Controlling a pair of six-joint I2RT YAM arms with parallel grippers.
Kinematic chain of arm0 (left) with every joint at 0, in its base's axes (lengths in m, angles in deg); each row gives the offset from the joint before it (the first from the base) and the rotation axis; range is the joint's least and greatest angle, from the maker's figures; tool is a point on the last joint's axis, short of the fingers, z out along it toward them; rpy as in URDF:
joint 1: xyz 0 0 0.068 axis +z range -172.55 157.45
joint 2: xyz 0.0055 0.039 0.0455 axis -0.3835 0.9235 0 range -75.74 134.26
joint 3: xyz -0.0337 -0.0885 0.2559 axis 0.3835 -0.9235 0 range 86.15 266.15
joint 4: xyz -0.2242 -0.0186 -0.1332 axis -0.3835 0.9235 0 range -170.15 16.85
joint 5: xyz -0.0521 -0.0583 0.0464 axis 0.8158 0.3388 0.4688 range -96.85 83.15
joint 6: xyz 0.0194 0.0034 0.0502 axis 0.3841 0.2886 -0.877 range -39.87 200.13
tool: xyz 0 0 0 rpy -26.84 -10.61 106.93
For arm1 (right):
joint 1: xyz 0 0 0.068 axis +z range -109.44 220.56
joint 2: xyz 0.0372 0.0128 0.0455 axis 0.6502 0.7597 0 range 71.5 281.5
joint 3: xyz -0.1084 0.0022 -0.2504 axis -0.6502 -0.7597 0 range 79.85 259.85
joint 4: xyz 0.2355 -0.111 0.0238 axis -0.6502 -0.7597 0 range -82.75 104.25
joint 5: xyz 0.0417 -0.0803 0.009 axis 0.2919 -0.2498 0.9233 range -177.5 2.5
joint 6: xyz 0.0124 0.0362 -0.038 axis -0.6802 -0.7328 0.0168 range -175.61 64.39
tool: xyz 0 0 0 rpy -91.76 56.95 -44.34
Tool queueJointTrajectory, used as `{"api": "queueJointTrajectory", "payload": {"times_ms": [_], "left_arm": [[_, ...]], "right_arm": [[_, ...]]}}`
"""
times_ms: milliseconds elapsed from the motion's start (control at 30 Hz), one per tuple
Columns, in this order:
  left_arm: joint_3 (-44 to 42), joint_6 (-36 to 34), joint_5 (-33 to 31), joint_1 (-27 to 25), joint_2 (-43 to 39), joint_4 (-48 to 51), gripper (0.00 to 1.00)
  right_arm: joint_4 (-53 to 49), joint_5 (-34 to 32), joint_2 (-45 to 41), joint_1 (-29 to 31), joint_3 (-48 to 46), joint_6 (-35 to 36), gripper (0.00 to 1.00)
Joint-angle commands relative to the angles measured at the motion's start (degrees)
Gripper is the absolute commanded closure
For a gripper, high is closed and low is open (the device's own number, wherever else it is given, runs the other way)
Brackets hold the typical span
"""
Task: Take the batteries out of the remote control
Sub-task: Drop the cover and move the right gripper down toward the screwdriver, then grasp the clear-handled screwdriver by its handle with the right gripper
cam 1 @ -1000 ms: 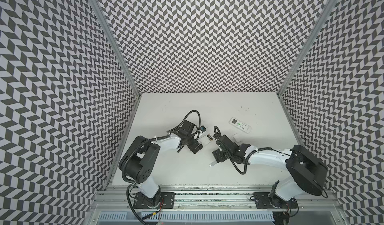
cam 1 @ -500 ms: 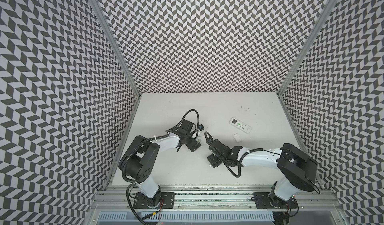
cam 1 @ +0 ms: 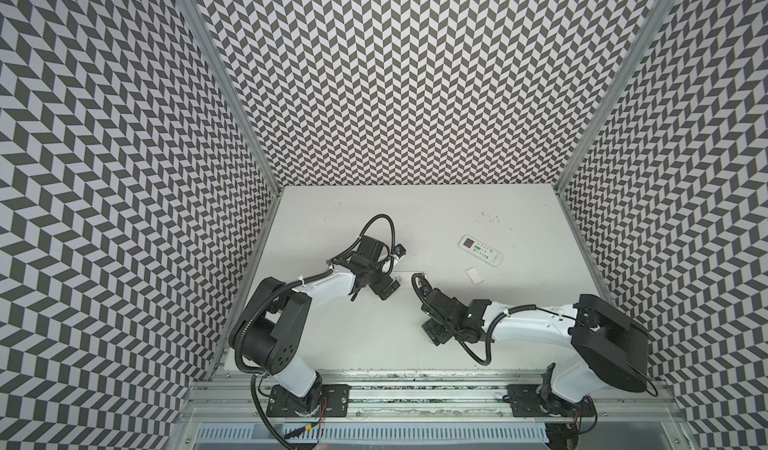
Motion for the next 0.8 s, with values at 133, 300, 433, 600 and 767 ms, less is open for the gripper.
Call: {"api": "queueJointTrajectory", "payload": {"times_ms": [133,300,433,600,767], "left_arm": [[3.45,0.67,1.05,0.44,-1.31,2.30,0.00],[3.93,0.63,0.35,0.49,-1.27,2.47,0.00],[4.02,0.63,0.31,0.56,-1.31,2.62,0.00],[4.27,0.80,0.33,0.70,-1.41,2.77,0.00],[4.24,0.98,0.32,0.72,-1.65,2.60,0.00]], "right_arm": [[-0.26,1.37,-4.84,0.30,-5.13,-7.26,0.20],[-1.89,2.01,-6.67,0.30,-6.43,-8.34,0.22],[-2.43,4.27,-8.14,0.24,-8.08,-10.34,0.25],[-3.16,6.97,-10.01,0.29,-9.29,-11.98,0.39],[-4.52,8.46,-11.04,0.42,-9.21,-12.82,0.56]]}}
